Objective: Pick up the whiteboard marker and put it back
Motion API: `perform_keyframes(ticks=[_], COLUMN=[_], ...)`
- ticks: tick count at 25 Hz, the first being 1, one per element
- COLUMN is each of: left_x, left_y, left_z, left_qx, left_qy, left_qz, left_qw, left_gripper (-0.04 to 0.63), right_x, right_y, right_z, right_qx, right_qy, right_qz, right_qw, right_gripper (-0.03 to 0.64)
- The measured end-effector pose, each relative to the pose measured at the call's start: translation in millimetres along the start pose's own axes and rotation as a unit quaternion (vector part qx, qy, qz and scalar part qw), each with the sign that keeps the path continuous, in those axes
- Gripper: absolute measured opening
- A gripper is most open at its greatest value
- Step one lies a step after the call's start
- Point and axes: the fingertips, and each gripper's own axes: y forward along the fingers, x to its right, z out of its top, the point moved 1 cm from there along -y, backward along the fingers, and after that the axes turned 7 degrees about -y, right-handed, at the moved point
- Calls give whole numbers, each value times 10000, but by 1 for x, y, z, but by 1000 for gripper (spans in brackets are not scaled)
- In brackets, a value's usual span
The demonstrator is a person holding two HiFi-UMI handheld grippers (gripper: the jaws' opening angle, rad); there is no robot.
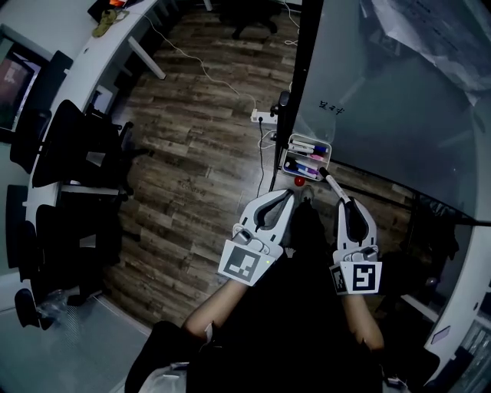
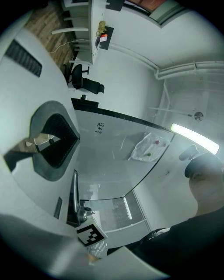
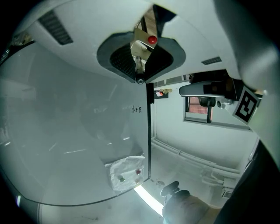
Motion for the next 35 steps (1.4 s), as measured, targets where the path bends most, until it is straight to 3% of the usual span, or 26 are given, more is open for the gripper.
perform_keyframes(ticks=[21,35], left_x=[-27,-33], left_y=[46,47], left_z=[-13,-9], left_qx=[-210,-188], left_qy=[-62,-70], left_qz=[138,274], left_qw=[9997,9994], left_gripper=[8,8], right_x=[24,27], right_y=[47,64], right_z=[-32,-51], right_qx=[-161,-602], right_qy=[214,192], right_qz=[237,178], right_qw=[9994,9978], right_gripper=[77,77])
